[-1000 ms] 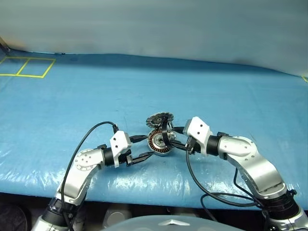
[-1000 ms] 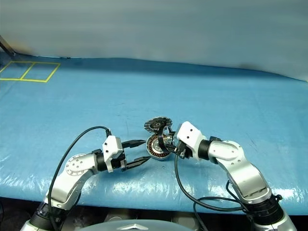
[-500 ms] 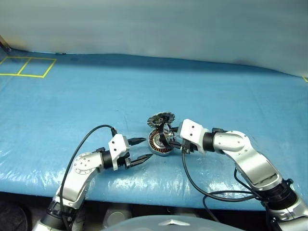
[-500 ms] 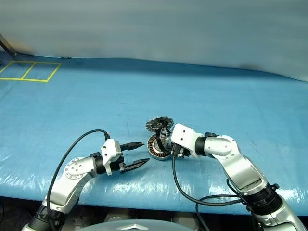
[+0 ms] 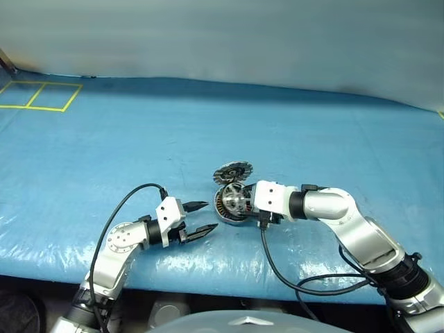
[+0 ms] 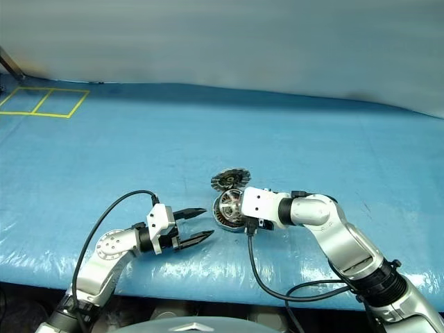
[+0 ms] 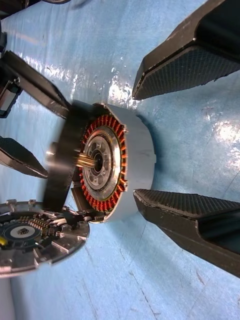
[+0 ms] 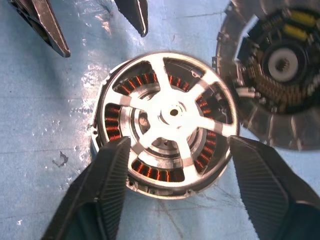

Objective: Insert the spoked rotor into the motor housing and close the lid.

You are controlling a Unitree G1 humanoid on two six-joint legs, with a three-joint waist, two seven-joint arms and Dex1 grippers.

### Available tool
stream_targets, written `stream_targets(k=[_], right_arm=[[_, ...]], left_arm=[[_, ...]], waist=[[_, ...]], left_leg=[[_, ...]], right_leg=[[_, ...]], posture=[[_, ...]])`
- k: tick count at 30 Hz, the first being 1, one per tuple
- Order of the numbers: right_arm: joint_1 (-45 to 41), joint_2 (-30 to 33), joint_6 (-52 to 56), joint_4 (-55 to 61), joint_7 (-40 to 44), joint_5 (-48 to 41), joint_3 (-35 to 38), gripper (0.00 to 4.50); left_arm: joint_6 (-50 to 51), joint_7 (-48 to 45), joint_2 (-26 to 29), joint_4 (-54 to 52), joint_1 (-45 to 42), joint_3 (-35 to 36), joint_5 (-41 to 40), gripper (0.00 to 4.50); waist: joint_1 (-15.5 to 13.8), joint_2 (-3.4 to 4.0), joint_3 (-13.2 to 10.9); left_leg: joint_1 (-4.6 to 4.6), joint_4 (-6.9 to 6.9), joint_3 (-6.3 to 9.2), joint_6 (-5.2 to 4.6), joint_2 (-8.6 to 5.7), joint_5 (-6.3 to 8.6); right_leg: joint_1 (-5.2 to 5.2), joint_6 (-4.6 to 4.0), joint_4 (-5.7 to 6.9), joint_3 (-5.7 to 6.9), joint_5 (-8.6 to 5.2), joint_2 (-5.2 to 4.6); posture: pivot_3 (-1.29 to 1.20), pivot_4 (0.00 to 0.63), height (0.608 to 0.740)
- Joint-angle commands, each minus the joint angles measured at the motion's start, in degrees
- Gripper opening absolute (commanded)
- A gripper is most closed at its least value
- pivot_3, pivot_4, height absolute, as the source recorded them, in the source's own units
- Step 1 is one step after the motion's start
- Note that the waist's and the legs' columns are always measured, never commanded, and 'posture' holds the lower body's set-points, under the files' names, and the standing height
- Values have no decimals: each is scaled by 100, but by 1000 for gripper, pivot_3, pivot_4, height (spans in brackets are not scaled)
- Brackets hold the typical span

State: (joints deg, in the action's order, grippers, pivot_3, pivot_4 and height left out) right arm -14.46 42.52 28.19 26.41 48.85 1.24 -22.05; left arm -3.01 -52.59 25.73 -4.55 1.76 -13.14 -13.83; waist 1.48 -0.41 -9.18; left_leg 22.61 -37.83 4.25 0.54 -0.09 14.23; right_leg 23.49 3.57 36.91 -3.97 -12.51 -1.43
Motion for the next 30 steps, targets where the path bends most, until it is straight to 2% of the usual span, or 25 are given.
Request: stream_targets(k=[1,5,9,10,12,16,21,22,30], right_arm=[[-30,19,-12,157,78,-69,170,3740],[5,-96,67,270,68,-400,486,3740],[108,-486,210,347,4,-988,853,3740],[141,-576,221,352,-19,-1088,904,3569],[210,-669,245,313,-55,-1163,906,3129],[310,-1125,133,-218,-417,-1217,943,1791],[330,-1369,115,-489,-505,-1202,799,144],[319,-1402,131,-550,-530,-1182,775,42],[254,-1557,-3,-925,-695,-937,569,42]], left_arm=[[-159,-50,-51,48,-38,3,1,3022],[-286,-108,-54,236,-39,54,9,3022],[-419,-138,-73,361,-37,79,6,3022],[-456,-143,-74,386,-38,78,21,3022],[-486,-157,-80,412,-38,70,26,3022],[-477,-132,-108,394,-51,18,58,3022],[-572,-171,-111,564,-86,42,72,3022],[-590,-174,-110,587,-93,42,77,3022],[-957,-300,-142,1235,-306,120,136,3022]], waist=[[-1,0,0],[3,0,0],[5,0,0],[4,0,0],[5,0,0],[11,0,0],[11,1,0],[15,1,0],[23,1,1]], left_leg=[[0,0,0,0,0,0],[0,0,1,0,0,0],[0,1,1,0,1,0],[-1,2,2,0,1,0],[0,2,3,0,1,0],[-1,0,3,0,1,0],[-1,0,1,0,1,0],[-1,1,2,0,1,0],[-2,1,2,0,1,0]], right_leg=[[0,0,0,0,0,0],[0,0,1,0,0,1],[0,0,1,0,0,1],[-1,0,1,1,0,2],[-1,0,0,2,0,1],[-2,0,2,1,1,1],[-1,0,3,1,1,1],[0,0,3,1,1,1],[0,0,4,1,1,3]], posture=[[0,150,740],[0,150,740],[0,150,740],[0,150,740],[0,150,740],[0,150,740],[0,150,740],[0,150,740],[0,150,740]])
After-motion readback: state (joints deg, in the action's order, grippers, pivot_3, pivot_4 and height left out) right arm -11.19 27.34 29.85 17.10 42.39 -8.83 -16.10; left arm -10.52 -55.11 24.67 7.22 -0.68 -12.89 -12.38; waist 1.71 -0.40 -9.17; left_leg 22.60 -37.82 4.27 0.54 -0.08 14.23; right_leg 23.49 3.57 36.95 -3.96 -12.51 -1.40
